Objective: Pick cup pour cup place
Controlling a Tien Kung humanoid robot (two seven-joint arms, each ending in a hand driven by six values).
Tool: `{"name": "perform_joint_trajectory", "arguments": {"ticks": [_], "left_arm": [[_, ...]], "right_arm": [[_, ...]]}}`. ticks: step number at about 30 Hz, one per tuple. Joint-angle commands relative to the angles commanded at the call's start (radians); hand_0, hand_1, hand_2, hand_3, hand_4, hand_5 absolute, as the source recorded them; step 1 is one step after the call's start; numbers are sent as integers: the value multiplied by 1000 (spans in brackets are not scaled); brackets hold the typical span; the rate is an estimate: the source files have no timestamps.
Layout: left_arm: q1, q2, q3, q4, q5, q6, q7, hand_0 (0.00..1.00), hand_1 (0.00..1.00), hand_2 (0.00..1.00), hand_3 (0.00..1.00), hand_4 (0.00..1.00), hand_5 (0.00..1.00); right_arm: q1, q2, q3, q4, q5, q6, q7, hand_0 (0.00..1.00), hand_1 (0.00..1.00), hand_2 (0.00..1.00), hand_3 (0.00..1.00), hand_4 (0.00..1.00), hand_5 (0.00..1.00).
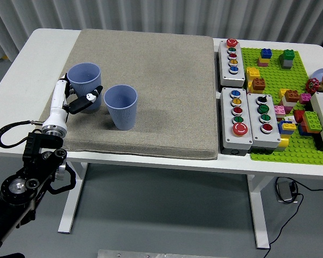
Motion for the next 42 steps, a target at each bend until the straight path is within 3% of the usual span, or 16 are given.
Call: {"name": "perform_joint_trajectory", "arguments": {"ticks": [7, 16, 25, 36, 42], "left_arm": [[28, 29, -33, -72, 118, 1, 43, 475, 504, 533, 543, 686, 139], [43, 80, -66, -159, 325, -15, 99, 470, 500, 532, 543, 692, 140], [-4, 157, -22, -218, 597, -68, 161, 450, 505, 530, 527, 670, 112], [-58, 210, 25, -232, 766, -96, 190, 452, 504, 527, 527, 666, 107], [-64, 225, 20, -245, 847, -102, 199, 458, 507, 530, 527, 654, 87]], "right_arm": [[-3, -2, -1, 0, 3, 0, 2, 684, 636, 579, 581, 2, 185], [-12, -2, -1, 0, 2, 0, 1, 685, 636, 579, 581, 2, 184], [-15, -3, -7, 1, 12, -2, -1, 685, 636, 579, 581, 2, 185], [-15, -5, -13, 0, 23, -4, 0, 684, 636, 579, 581, 2, 184], [-12, -6, -14, -1, 28, -5, -1, 686, 636, 579, 581, 2, 184]]}}
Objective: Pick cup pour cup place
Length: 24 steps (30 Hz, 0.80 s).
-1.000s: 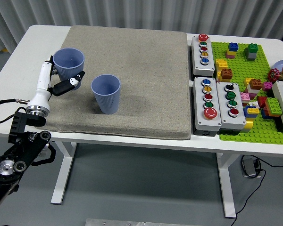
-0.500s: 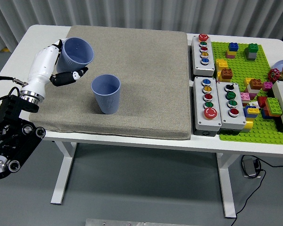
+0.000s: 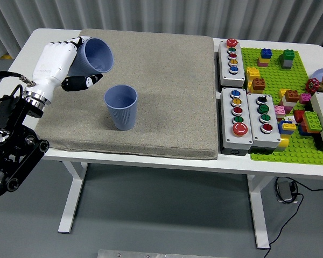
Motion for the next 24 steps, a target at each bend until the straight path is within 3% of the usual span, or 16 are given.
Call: {"name": "perform_joint_trajectory", "arguments": {"ticks": [24], "left_arm": [[95, 37, -16, -126, 84, 23, 3, 465, 511, 528, 528, 641, 72]], "right_arm": [[-1, 2, 3, -1, 1, -1, 0, 685, 636, 579, 581, 2, 183]]}}
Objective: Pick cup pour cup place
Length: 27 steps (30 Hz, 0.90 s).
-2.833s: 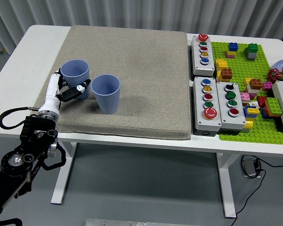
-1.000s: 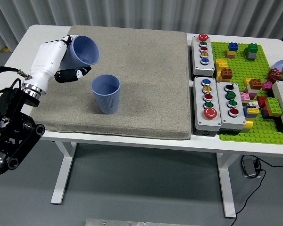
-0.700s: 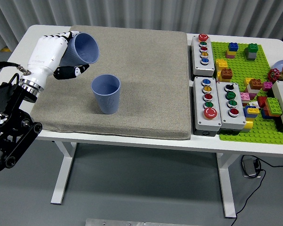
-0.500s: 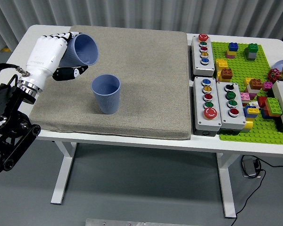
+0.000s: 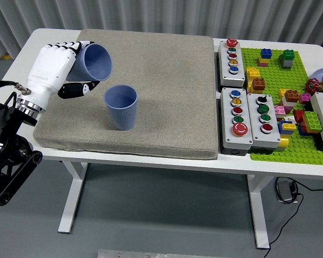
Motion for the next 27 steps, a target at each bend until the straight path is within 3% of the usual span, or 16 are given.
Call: {"name": "perform_joint_trajectory", "arguments": {"ticks": [7, 9, 15, 27], "left_arm": [[6, 19, 23, -26, 0, 12, 14, 464, 511, 527, 528, 641, 72], [4, 38, 40, -38, 0, 13, 18, 464, 511, 527, 528, 641, 72], [-26, 83, 94, -48, 0, 11, 30, 463, 511, 527, 528, 641, 72], [-79, 128, 168, -38, 0, 28, 62, 463, 512, 526, 529, 640, 76]], "right_arm": [[1, 0, -5, 0, 3, -1, 0, 685, 636, 579, 581, 2, 182], [0, 0, -7, 0, 7, -2, 1, 685, 636, 579, 581, 2, 182], [1, -2, -17, 0, 20, -4, 0, 685, 636, 579, 581, 2, 182], [-3, -1, -23, 1, 29, -6, -2, 685, 636, 579, 580, 2, 178]]}}
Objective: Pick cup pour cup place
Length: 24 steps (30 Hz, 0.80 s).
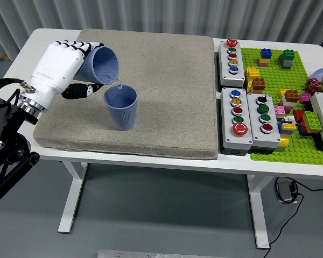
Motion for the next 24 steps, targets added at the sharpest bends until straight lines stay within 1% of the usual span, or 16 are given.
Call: {"name": "perform_joint_trajectory", "arguments": {"ticks": [9, 17, 20, 24], "left_arm": [[-22, 25, 41, 17, 0, 8, 15, 460, 511, 525, 528, 643, 85], [-41, 60, 92, 26, 0, 37, 20, 457, 509, 523, 525, 651, 95], [-51, 65, 100, 28, 0, 40, 22, 457, 509, 523, 525, 651, 95], [-68, 82, 121, 26, 0, 39, 24, 458, 509, 523, 525, 651, 95]], "right_arm": [[-5, 0, -5, 0, 4, 0, -1, 685, 636, 579, 580, 2, 177], [-10, 1, -4, 2, 6, -1, -3, 685, 636, 579, 580, 2, 176], [-8, 1, -4, 2, 6, -1, -3, 685, 636, 579, 580, 2, 176], [-5, 0, -9, 2, 14, -3, -4, 685, 637, 579, 580, 2, 176]]}}
